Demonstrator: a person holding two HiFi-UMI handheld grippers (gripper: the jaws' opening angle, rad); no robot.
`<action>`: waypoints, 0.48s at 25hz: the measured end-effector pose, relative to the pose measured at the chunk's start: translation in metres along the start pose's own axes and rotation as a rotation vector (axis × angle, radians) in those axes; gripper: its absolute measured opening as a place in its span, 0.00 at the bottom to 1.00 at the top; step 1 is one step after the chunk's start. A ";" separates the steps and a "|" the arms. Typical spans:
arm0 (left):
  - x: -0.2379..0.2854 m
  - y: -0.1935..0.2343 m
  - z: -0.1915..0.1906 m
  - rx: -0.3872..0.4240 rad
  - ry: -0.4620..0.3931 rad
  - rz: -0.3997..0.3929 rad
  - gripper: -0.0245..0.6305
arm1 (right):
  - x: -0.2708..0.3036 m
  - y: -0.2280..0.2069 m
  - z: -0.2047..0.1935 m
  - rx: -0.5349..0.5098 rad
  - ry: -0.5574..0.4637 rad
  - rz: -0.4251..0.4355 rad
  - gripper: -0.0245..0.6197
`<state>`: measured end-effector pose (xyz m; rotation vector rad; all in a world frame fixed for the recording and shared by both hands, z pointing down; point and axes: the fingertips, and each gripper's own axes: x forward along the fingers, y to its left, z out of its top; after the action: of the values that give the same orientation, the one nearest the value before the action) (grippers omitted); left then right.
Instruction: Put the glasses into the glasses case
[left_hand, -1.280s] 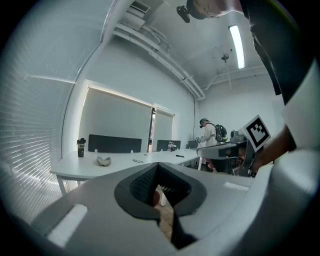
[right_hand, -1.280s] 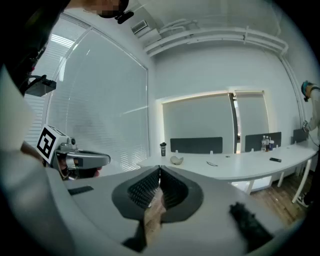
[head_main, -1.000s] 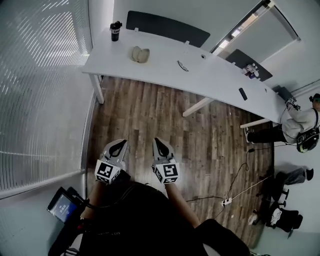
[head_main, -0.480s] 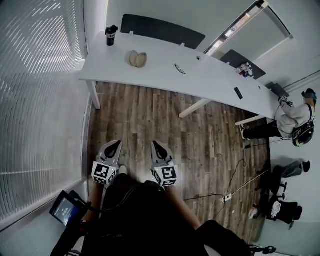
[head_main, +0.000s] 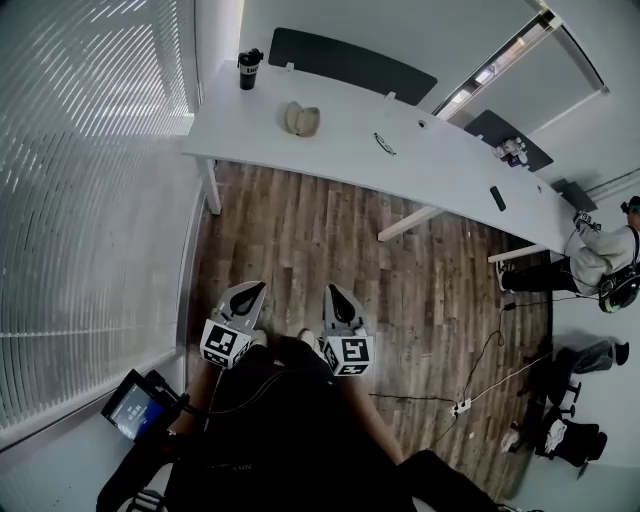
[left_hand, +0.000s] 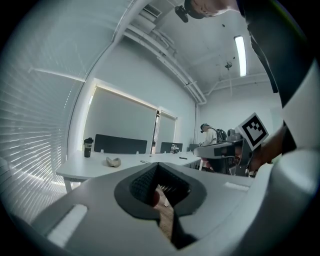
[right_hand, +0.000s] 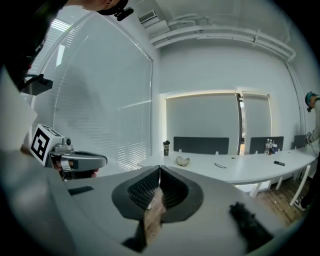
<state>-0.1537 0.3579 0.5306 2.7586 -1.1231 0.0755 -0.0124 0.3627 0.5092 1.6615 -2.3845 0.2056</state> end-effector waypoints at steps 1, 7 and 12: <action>0.001 0.000 -0.002 0.001 0.004 -0.002 0.04 | 0.001 0.000 0.000 -0.002 0.000 0.004 0.05; 0.010 -0.001 -0.009 -0.003 0.017 0.009 0.04 | -0.001 -0.014 -0.009 0.018 0.004 -0.009 0.05; 0.025 -0.010 -0.009 0.018 0.036 -0.010 0.05 | 0.005 -0.027 -0.010 0.033 0.000 -0.007 0.05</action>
<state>-0.1291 0.3495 0.5404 2.7667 -1.1057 0.1337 0.0126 0.3515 0.5199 1.6843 -2.3875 0.2450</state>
